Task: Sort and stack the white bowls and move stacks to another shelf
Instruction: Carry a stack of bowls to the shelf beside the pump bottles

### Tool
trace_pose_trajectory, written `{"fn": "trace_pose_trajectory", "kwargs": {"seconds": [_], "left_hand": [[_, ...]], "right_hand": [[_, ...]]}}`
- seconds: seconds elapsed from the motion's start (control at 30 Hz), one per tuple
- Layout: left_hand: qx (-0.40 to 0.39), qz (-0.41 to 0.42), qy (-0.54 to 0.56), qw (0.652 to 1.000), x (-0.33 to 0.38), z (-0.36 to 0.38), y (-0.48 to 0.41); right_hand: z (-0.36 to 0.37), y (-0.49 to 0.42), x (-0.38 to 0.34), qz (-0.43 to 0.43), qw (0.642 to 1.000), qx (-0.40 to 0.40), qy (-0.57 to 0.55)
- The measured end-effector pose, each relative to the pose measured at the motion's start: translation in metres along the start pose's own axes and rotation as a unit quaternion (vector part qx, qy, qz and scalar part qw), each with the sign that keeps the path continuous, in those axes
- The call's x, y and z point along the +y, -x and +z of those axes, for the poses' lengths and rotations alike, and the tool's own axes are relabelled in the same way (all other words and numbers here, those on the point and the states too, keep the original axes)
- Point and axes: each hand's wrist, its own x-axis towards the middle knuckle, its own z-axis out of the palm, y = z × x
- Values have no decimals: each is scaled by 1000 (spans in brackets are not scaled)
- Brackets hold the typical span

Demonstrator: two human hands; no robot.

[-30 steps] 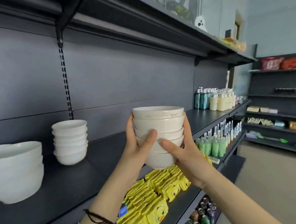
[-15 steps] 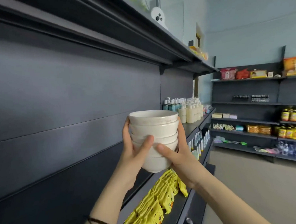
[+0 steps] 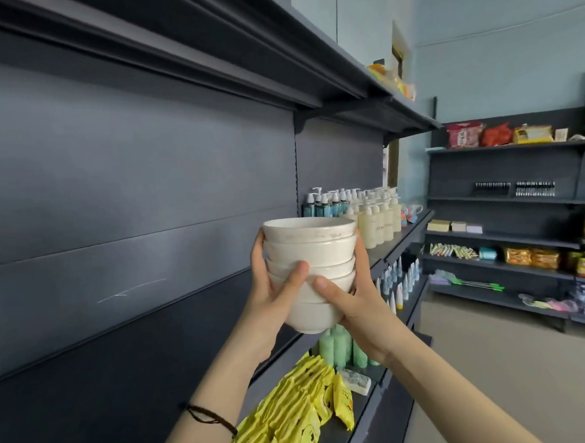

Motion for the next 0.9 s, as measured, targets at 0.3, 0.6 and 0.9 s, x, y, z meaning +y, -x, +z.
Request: {"fn": "trace_pose_trajectory", "kwargs": {"seconds": [0.3, 0.6, 0.9], "left_hand": [[42, 7, -23, 999, -81, 69, -101], [54, 1, -77, 996, -150, 78, -179], [94, 22, -107, 990, -221, 38, -257]], "right_hand": [[-130, -85, 34, 13, 999, -46, -6], [-197, -161, 93, 19, 997, -69, -13], [-226, -259, 175, 26, 990, -135, -6]]}}
